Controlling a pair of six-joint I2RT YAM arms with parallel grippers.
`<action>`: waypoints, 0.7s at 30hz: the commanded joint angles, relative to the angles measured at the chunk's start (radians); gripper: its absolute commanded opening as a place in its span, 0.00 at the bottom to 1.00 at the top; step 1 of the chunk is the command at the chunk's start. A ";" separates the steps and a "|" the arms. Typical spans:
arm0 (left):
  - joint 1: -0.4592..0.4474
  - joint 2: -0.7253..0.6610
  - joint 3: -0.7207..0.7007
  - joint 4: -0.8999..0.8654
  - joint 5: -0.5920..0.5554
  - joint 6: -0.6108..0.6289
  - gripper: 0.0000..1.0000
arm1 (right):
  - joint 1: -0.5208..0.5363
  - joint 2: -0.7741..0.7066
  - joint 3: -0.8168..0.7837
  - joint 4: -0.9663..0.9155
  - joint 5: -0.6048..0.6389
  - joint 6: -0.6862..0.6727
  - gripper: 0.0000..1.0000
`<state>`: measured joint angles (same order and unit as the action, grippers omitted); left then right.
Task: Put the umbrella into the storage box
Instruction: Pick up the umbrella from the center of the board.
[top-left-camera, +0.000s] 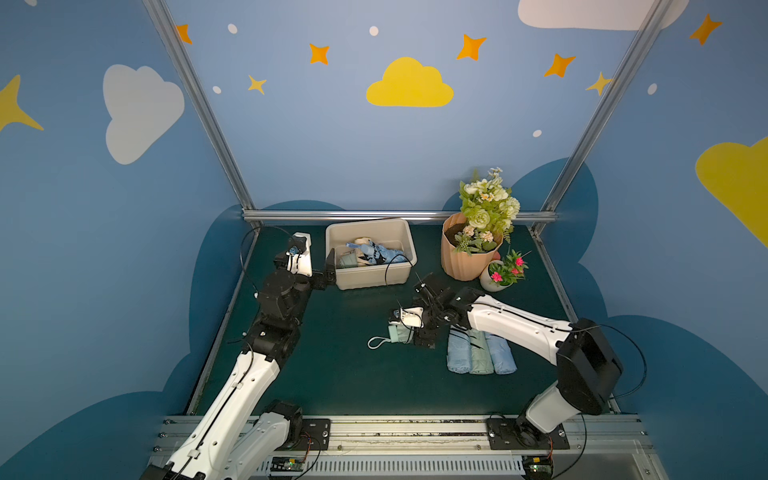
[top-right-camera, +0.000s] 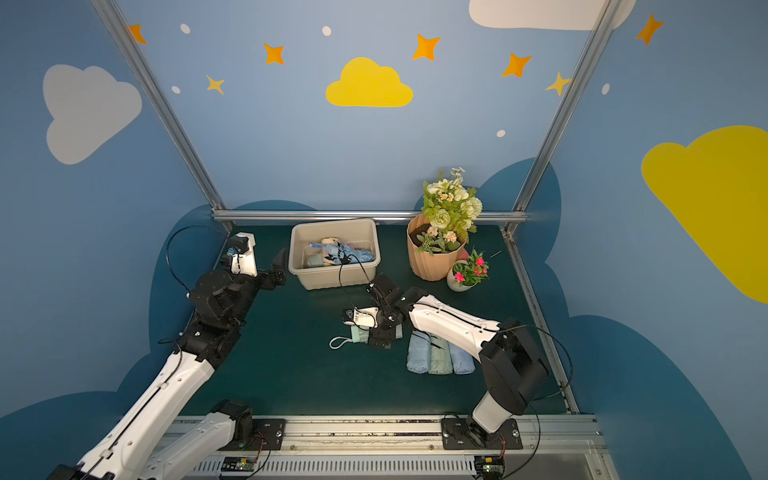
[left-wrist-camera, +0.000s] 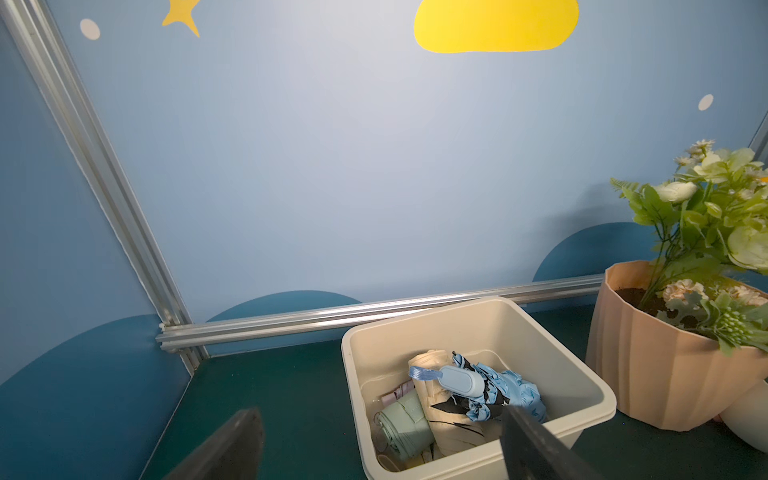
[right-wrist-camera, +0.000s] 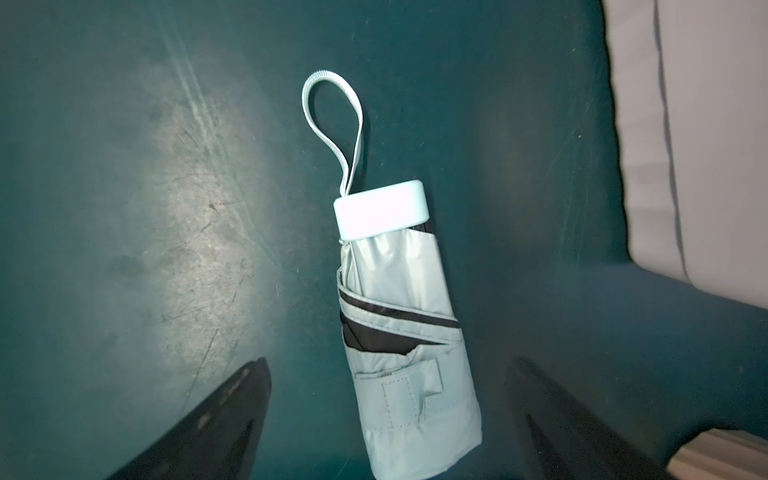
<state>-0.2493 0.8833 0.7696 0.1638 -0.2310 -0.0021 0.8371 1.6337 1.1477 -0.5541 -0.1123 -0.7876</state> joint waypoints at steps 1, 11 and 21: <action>0.011 -0.015 -0.009 0.023 -0.018 -0.070 0.94 | -0.010 0.044 0.047 -0.071 0.023 -0.045 0.93; 0.027 -0.014 -0.013 -0.004 -0.019 -0.080 0.95 | -0.019 0.184 0.143 -0.128 0.069 -0.062 0.93; 0.043 -0.011 -0.020 -0.012 -0.011 -0.058 0.94 | -0.019 0.281 0.242 -0.143 0.062 -0.075 0.92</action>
<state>-0.2153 0.8818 0.7544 0.1547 -0.2401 -0.0715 0.8215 1.8969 1.3609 -0.6586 -0.0349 -0.8532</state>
